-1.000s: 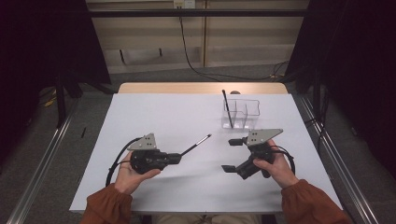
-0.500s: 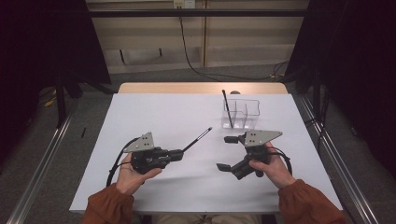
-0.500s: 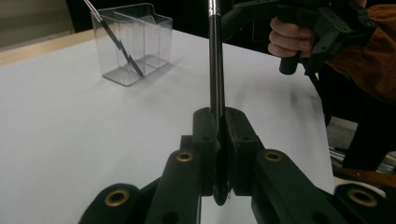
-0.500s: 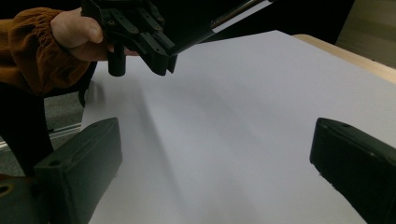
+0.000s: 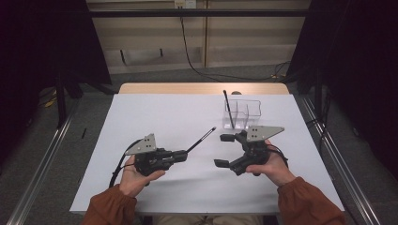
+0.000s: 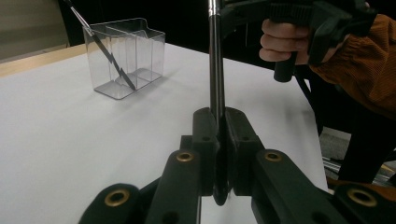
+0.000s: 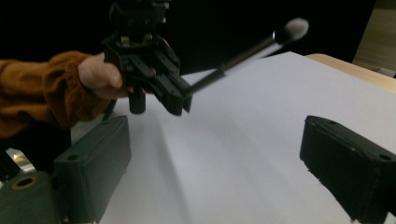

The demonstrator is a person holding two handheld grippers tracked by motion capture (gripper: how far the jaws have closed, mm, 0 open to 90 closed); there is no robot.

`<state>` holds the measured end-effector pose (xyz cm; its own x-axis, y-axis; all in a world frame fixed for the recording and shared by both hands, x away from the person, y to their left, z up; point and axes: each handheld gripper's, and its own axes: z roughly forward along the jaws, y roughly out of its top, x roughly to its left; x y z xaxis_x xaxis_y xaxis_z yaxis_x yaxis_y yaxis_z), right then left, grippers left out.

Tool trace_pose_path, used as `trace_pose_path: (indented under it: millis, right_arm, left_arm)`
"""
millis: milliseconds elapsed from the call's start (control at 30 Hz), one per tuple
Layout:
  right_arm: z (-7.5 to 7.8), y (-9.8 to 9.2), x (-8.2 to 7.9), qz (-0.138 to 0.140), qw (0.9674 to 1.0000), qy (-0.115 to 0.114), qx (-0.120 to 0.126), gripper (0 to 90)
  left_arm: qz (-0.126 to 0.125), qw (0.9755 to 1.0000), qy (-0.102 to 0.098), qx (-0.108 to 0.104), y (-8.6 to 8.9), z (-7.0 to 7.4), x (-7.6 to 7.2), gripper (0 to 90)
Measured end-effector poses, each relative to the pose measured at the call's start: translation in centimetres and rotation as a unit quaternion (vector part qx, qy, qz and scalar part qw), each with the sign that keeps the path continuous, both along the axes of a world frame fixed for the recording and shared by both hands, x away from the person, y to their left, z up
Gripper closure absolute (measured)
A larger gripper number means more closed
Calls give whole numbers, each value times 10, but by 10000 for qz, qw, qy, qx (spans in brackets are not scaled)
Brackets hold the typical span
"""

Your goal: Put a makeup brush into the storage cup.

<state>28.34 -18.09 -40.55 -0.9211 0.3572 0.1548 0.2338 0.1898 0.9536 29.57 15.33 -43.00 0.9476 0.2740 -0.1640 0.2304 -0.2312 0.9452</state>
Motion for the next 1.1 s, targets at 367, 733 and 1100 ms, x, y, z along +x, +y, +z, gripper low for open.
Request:
trace_pose_path:
  millis: [367,733,1100]
  right_arm:
    - [3,11,8,-177,9998,62,31,152]
    - [3,20,13,-113,9998,178,67,306]
    - [3,20,12,100,9997,194,94,548]
  left_arm:
    - [-63,10000,-40,-24,-4,-1,-1,842]
    - [-142,9999,-67,2,-6,-3,-2,841]
    - [-212,9996,-143,92,-10,-5,-3,841]
